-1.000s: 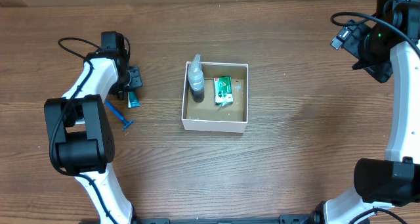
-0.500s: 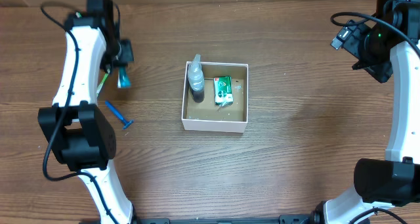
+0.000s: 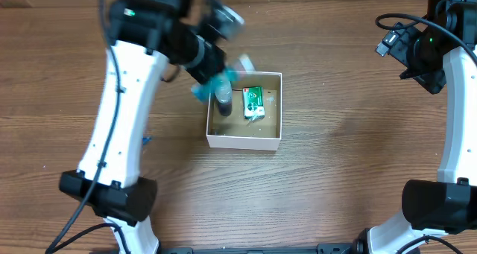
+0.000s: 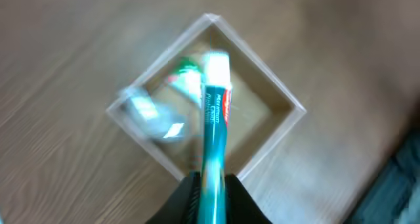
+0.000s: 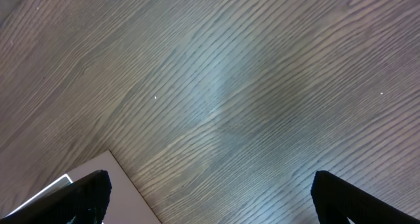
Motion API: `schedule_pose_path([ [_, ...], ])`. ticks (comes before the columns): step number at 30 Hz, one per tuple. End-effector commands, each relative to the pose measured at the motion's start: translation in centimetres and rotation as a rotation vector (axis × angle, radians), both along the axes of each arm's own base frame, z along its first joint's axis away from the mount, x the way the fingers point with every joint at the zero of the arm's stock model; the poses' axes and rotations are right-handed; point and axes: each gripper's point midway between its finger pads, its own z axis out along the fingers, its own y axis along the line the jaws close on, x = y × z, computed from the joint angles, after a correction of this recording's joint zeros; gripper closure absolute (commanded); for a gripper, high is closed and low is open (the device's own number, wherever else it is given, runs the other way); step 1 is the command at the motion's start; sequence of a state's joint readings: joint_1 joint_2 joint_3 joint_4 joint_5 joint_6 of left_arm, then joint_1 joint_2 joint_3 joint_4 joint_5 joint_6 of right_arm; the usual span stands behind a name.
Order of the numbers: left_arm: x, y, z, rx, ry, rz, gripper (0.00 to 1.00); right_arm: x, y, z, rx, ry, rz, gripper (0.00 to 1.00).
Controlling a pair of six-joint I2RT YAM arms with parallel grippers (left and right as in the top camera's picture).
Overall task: Pack container
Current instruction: 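Carry the toothpaste tube into the box and release it, then move left gripper back to the blue razor and grasp it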
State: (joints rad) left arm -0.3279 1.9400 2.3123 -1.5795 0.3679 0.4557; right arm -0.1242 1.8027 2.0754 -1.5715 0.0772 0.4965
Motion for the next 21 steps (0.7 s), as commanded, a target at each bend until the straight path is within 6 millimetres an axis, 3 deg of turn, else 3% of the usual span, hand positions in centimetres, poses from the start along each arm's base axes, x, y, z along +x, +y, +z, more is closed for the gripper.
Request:
schedule_pose_path([
  [1,-2.4,-3.1,-1.2,0.041,-0.026,-0.282,0.85,0.0,-0.1,0.5,-0.002,-0.017,0.001,0.0],
  [6,-2.6,-5.0,-5.5,0.122,0.033,-0.349,0.86,0.0,-0.1,0.5,-0.002,-0.017,0.001,0.0],
  [11,-2.2,-5.5,-9.1,0.146,0.107,-0.348,0.85,0.0,-0.1,0.5,-0.002,-0.017,0.001,0.0],
  [15,-2.1,-5.8,-9.3,0.136,0.115,-0.343,0.81,0.0,-0.1,0.5,-0.002,-0.017,0.001,0.0],
  [21,-2.0,-5.9,-7.2,0.116,0.077,-0.293,0.72,0.0,-0.1,0.5,-0.002,-0.017,0.001,0.0],
])
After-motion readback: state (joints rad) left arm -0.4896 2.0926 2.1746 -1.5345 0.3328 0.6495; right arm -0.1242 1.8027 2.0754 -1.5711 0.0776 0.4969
